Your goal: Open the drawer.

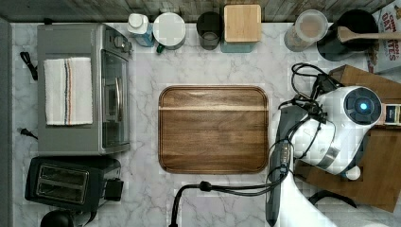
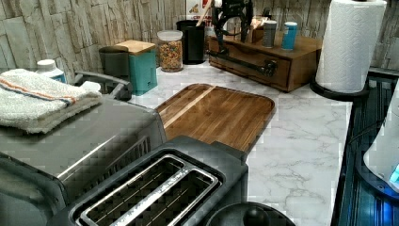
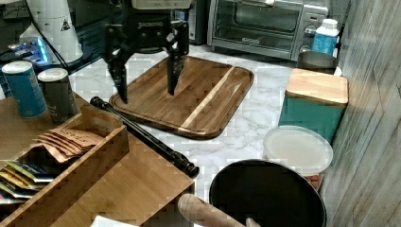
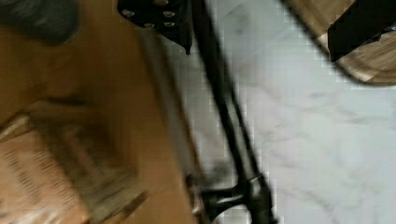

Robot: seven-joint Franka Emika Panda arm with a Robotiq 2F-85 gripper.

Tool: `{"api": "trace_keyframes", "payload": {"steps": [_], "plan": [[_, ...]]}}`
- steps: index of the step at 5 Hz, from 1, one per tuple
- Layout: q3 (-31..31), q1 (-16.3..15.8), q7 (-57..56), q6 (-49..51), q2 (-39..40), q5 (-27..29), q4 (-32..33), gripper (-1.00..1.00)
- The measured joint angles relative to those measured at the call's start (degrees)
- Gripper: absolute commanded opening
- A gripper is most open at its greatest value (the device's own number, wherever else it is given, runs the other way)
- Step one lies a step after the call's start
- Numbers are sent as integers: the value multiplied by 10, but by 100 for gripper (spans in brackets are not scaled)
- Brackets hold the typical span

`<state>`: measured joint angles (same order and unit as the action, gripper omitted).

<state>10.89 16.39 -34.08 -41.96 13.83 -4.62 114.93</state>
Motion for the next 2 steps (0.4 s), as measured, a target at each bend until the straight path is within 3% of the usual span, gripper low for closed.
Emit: {"api": "trace_keyframes", "payload": {"steps": [2], "plan": [[-7, 0, -11, 12, 34, -19, -45, 100]]}}
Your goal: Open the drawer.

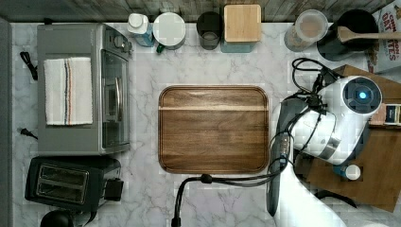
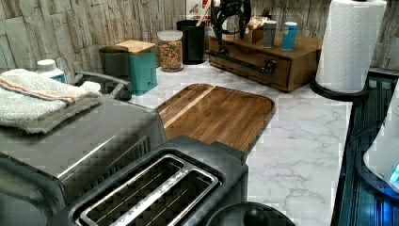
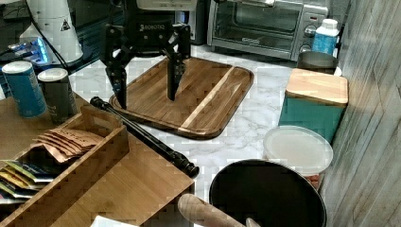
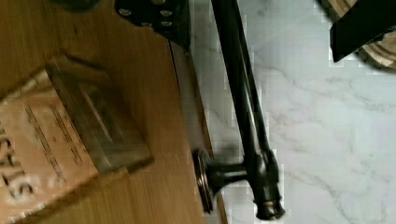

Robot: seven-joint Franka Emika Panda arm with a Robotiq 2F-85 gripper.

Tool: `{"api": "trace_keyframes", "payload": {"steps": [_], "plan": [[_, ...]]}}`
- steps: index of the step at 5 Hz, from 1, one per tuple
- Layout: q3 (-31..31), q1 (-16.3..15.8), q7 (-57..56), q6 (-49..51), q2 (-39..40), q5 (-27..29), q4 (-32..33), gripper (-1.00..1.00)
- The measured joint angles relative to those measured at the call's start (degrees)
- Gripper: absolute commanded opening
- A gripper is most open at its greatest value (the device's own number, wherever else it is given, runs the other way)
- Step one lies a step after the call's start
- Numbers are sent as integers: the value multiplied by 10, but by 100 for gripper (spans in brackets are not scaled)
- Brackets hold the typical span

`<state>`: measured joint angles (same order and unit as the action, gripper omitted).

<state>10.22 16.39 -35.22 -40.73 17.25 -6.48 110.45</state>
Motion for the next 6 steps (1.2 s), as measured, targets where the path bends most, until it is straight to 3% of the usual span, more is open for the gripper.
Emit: {"api": "trace_keyframes", "payload": {"steps": [4, 6], "plan": [[1, -42, 0, -3, 40, -76, -7, 100], [2, -42, 0, 10, 41, -82, 2, 100]]}}
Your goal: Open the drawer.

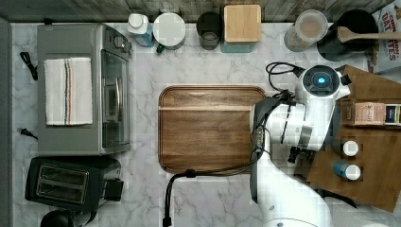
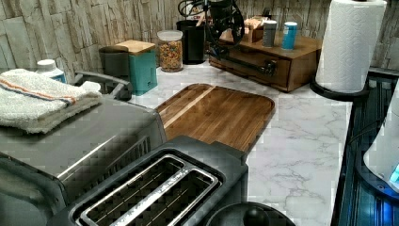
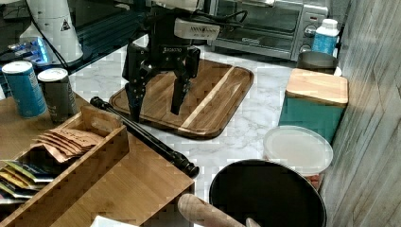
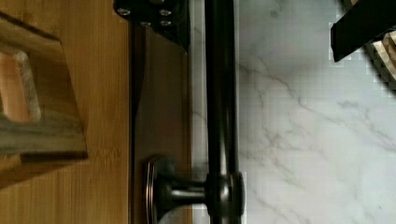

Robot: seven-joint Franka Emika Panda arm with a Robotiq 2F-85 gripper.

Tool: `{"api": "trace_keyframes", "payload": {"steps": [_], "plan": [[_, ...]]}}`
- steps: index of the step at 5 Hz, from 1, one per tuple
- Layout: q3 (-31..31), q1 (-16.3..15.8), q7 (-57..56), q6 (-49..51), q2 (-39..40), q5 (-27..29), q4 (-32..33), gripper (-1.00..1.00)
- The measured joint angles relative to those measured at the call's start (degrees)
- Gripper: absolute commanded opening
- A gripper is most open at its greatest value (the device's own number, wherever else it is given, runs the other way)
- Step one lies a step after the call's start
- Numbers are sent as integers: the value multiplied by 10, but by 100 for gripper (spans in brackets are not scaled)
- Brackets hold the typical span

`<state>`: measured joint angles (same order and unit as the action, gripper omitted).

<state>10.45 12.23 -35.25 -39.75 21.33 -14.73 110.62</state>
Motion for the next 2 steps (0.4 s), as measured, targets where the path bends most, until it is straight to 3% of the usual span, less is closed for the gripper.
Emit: {"api": "trace_keyframes", "payload": {"steps": [1, 2], "plan": [[0, 0, 0, -29, 1, 0, 12, 100], [0, 3, 0, -120, 1, 0, 37, 100]]}}
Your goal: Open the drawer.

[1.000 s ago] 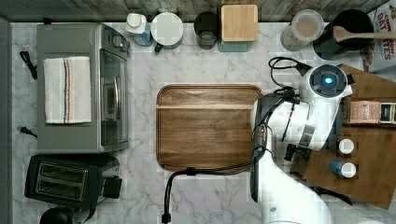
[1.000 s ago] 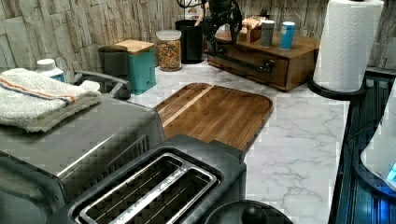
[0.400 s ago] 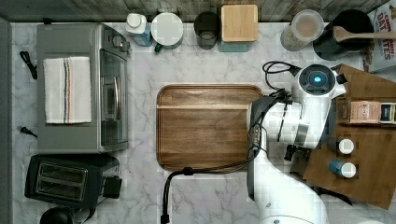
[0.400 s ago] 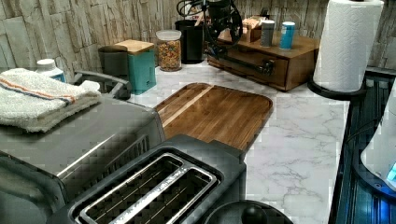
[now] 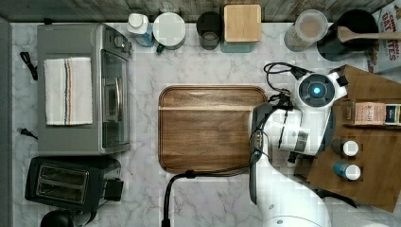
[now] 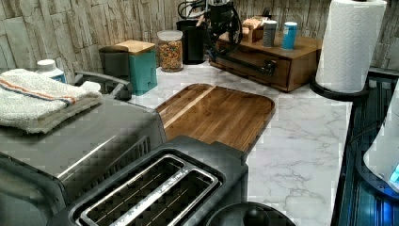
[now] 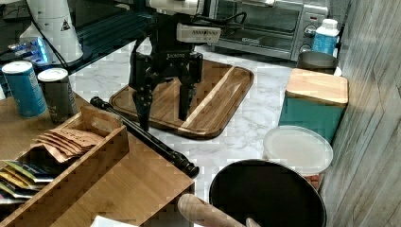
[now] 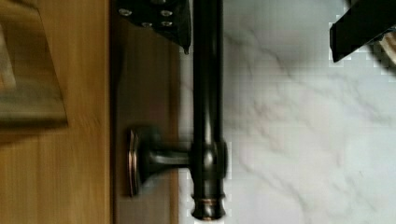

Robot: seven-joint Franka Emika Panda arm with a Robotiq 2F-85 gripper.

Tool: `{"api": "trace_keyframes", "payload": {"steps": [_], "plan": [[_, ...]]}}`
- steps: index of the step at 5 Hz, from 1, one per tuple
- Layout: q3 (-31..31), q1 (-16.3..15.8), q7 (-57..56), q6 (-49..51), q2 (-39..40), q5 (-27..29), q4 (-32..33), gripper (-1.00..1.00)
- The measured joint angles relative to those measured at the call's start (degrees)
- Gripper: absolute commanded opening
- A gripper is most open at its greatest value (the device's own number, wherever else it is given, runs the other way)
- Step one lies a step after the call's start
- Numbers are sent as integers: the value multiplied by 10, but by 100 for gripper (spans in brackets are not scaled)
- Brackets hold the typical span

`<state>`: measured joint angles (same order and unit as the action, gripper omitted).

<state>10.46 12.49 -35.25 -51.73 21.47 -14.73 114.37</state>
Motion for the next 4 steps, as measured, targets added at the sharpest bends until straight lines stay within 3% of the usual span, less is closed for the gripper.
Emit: {"api": "trace_keyframes", "payload": {"steps": [4], "plan": [[17, 16, 0, -17, 6, 15, 43, 100]]}}
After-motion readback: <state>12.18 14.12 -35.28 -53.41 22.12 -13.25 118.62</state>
